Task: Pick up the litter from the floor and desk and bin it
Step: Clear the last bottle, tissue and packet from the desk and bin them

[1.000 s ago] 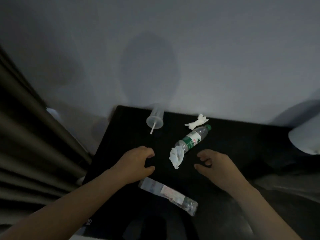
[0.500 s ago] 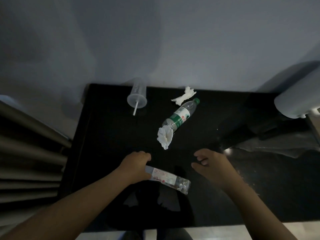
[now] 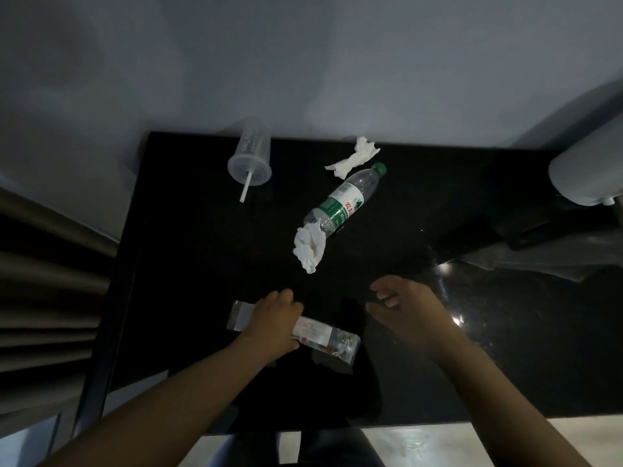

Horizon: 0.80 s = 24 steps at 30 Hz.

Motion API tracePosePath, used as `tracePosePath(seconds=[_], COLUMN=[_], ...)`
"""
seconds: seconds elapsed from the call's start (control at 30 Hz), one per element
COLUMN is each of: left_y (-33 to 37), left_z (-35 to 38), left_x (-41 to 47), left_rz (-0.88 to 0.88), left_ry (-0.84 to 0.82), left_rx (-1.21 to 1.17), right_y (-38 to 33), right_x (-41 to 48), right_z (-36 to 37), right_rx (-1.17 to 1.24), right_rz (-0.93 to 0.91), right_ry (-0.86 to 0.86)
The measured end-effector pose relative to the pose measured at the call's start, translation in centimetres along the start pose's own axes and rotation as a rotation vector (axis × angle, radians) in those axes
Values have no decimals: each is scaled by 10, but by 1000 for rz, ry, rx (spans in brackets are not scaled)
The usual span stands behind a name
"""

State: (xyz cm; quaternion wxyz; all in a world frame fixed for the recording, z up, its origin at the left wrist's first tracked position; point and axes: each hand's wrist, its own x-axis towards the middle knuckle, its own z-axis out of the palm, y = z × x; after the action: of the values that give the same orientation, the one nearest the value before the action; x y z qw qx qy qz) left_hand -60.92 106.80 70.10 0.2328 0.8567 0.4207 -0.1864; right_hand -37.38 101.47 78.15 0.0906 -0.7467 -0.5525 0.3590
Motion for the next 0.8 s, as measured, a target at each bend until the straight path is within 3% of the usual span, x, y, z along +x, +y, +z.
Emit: tracePosePath(seconds=[0.3,0.6,0.8], left_y=[-10,-45,-53], left_z=[12,-13,-19], left_x=[-3,-20,-17], left_rz=[-136,-349,-495], left_ry=[38,179,357], left_rx=[-62,-614,-766], right_y=[3,-1,-27], right_x=[11,43,83], right_z=[-2,-8,-16], right_rx=[2,-3,-151], right_rz=[-20,-38,-104], right_ry=[3,-16,-47])
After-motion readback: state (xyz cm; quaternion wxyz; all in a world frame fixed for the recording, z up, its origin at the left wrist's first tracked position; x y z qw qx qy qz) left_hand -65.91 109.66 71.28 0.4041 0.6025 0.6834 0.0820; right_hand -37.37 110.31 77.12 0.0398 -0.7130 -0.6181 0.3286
